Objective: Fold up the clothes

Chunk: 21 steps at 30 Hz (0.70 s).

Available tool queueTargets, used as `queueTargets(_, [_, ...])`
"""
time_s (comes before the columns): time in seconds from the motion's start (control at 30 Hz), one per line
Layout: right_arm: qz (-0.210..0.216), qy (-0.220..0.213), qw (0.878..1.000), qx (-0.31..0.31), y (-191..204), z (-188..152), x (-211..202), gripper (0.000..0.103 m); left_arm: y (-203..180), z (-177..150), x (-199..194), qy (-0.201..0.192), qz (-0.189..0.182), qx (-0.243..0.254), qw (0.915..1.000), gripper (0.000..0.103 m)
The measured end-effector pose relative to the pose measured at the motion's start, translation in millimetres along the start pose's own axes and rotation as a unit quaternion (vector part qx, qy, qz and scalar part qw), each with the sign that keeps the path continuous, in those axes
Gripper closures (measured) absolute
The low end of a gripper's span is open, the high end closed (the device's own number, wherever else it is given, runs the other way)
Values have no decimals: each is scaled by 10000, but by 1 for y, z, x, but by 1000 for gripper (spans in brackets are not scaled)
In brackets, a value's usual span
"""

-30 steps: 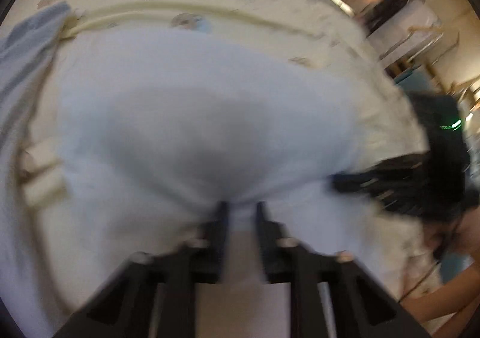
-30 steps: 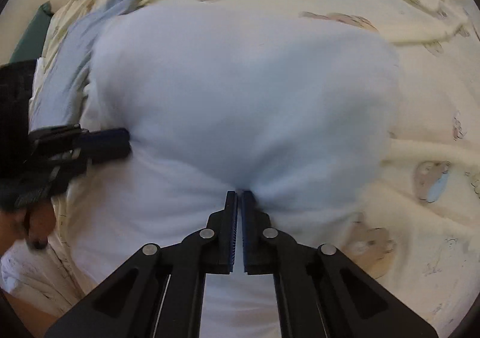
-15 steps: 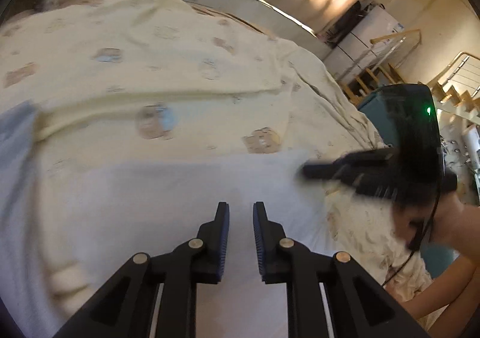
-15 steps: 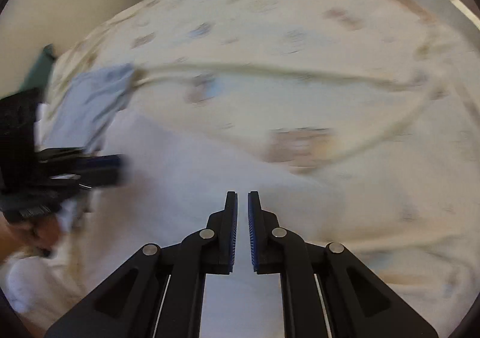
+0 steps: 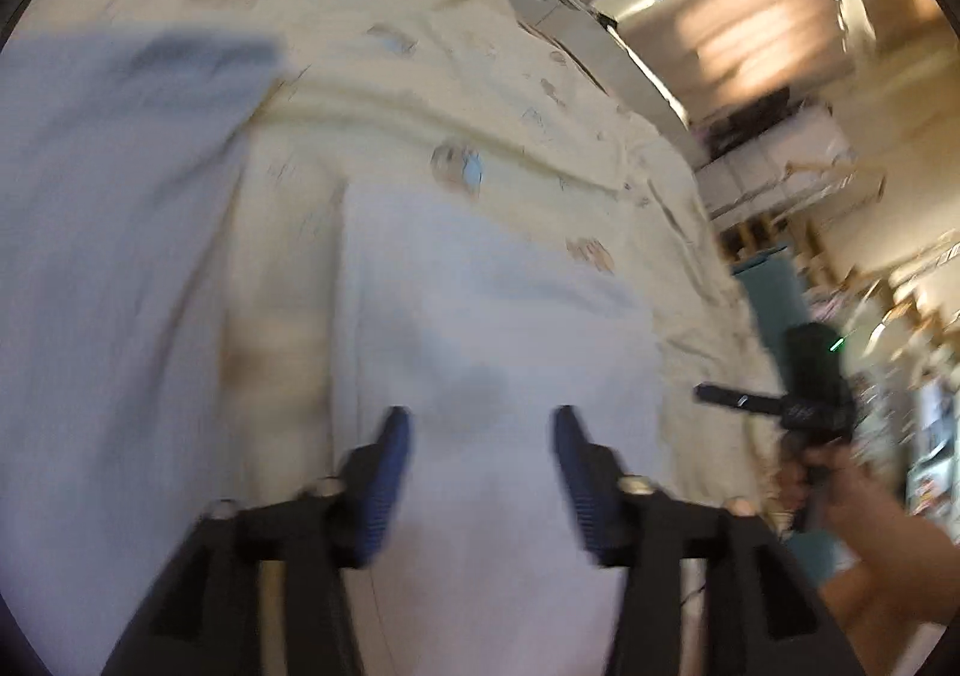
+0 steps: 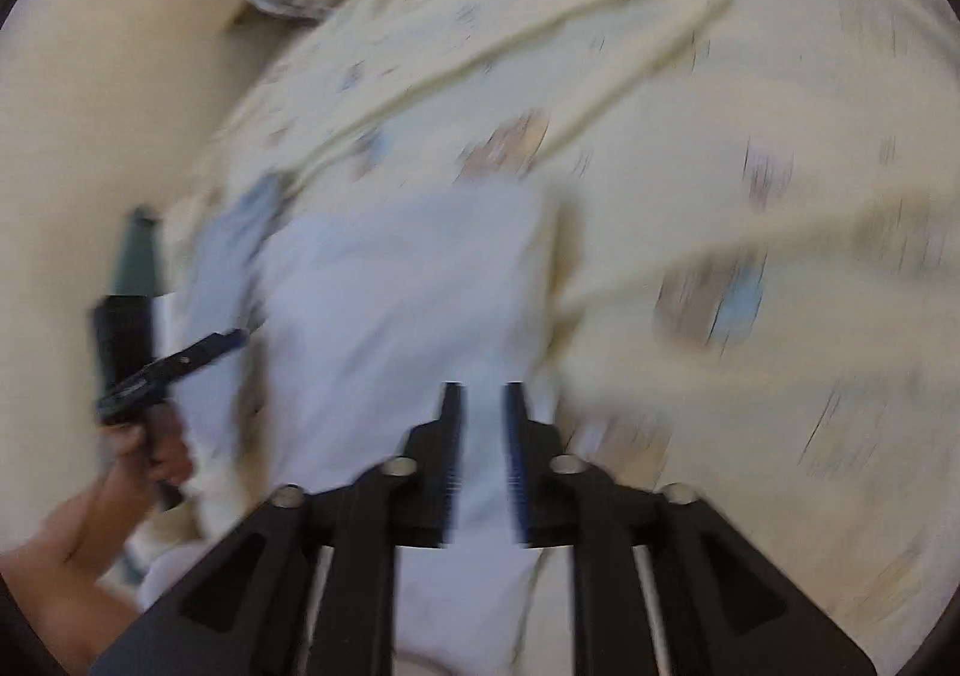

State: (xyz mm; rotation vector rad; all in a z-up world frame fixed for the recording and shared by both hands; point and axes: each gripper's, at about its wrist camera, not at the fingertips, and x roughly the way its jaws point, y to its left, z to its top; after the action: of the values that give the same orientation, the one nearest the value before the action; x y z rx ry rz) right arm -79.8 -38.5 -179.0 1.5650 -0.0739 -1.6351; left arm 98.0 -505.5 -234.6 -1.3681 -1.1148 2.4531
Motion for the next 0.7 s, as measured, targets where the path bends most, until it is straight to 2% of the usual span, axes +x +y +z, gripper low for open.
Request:
queueTargets(0.03, [178, 28, 9998, 46, -1, -15, 2, 69, 4, -15, -6, -10, -52, -136, 9999, 25])
queueTargets(0.07, [239, 55, 9996, 149, -9, -27, 3, 62, 10, -35, -12, 0, 5, -269, 9996, 23])
queueTargets(0.1, [295, 82, 9992, 255, -16, -39, 5, 54, 13, -50, -10, 50, 124, -306, 9994, 23])
queueTargets(0.13, [284, 96, 9990, 345, -25, -57, 4, 51, 15, -65, -8, 102, 245, -338, 9991, 23])
queueTargets(0.17, [316, 105, 9987, 396, -29, -57, 15, 48, 17, -81, -7, 182, 294, -417, 9985, 23])
queueTargets(0.27, [730, 172, 9960, 477, -31, -61, 31, 47, 25, -114, -8, 372, 107, -834, 9958, 23])
queueTargets(0.33, [883, 250, 9944, 520, -31, -68, 36, 46, 29, -129, -9, 290, 288, -925, 9949, 23])
queueTargets(0.4, [806, 313, 9949, 512, -30, -77, 38, 46, 33, -140, -9, 58, 248, -969, 9950, 23])
queueTargets(0.43, [717, 316, 9957, 486, -28, -79, 42, 46, 32, -144, -10, -38, 214, -898, 9957, 23])
queueTargets(0.5, [684, 300, 9958, 530, -25, -82, 52, 46, 22, -155, -15, -390, -71, -355, 9986, 23])
queueTargets(0.53, [668, 297, 9958, 555, -26, -86, 52, 46, 17, -160, -13, -516, -86, -62, 9986, 23])
queueTargets(0.57, [652, 293, 9958, 580, -27, -90, 51, 46, 18, -164, -6, -452, -89, 34, 9989, 23])
queueTargets(0.7, [470, 391, 9966, 547, -26, -93, 60, 46, 25, -159, 4, -449, -469, -154, 9978, 23])
